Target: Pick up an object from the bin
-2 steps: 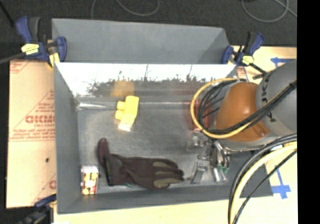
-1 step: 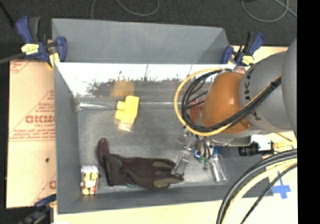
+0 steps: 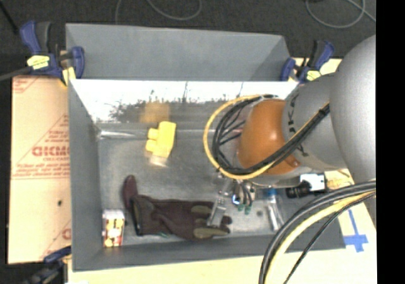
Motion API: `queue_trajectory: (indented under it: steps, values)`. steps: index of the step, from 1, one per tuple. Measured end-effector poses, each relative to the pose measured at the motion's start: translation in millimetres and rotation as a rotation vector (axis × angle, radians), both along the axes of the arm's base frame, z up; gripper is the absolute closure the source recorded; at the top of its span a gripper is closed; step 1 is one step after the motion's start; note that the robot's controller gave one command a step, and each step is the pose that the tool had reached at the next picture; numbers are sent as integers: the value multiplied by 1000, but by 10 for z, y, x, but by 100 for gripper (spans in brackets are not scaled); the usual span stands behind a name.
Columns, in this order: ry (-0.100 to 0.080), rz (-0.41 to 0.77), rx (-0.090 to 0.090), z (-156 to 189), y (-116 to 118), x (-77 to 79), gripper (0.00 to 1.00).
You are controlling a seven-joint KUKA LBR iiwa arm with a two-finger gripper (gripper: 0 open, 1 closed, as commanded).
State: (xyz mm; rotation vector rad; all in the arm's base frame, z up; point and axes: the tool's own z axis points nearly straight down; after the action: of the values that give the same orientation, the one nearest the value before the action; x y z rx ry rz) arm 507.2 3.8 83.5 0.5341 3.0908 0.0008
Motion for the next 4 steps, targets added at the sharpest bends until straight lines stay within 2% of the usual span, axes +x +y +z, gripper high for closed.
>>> queue_trajectory:
  steps: [1,4]
  values:
    - [-3,-129,0,-122,528,-135,100]
    - [-4,-126,-1,37,520,-140,100]
